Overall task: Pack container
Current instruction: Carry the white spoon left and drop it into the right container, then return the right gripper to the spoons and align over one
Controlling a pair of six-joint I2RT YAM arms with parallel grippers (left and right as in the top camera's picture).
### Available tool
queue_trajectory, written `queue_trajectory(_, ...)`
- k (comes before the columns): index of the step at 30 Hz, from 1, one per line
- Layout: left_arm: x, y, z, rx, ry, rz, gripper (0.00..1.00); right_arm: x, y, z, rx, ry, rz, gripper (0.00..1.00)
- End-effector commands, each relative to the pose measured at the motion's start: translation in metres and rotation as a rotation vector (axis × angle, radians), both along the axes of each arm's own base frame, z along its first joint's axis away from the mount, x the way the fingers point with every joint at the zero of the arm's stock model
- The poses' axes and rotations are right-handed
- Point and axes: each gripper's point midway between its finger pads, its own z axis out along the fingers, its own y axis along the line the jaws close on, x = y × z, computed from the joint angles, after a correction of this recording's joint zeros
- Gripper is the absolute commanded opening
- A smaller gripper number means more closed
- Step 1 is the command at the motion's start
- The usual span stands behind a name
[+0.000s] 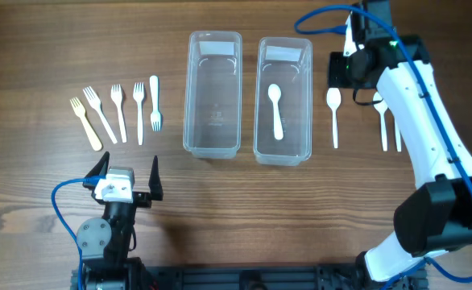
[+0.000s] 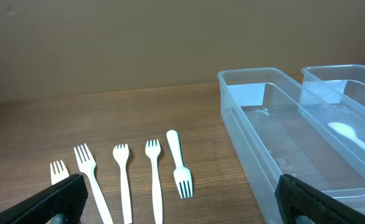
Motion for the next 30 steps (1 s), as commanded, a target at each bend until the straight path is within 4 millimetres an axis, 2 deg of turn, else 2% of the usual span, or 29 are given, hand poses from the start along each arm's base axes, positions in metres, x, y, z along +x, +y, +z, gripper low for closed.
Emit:
queue_trajectory(1, 0.000, -0.001, -0.002, 0.023, -0.004, -0.004, 1.00, -0.008, -0.009, -0.037, -0.058, 0.058, -0.015, 0.44)
queue_trajectory(5, 0.000, -0.001, -0.002, 0.023, -0.004, -0.004, 1.00, -0.015, -0.015, -0.055, -0.069, 0.078, -0.037, 0.44)
queue_trajectory(10, 0.000, -0.001, -0.002, 0.023, -0.004, -0.004, 1.00, -0.020, -0.026, -0.068, -0.067, 0.100, -0.060, 0.44)
queue_trajectory(14, 0.000, -0.001, -0.002, 0.023, -0.004, -0.004, 1.00, -0.018, -0.029, -0.074, -0.036, 0.109, -0.068, 0.43)
queue_trajectory(18, 0.000, -0.001, -0.002, 0.023, -0.004, -0.004, 1.00, -0.017, -0.033, -0.090, -0.031, 0.146, -0.035, 0.42)
queue_trajectory(24, 0.000, -0.001, -0.002, 0.023, -0.004, -0.004, 1.00, -0.015, -0.030, -0.114, -0.039, 0.190, 0.043, 0.42)
queue_trajectory(30, 0.000, -0.001, -0.002, 0.023, -0.004, -0.004, 1.00, -0.009, -0.023, -0.117, -0.009, 0.172, 0.086, 0.42)
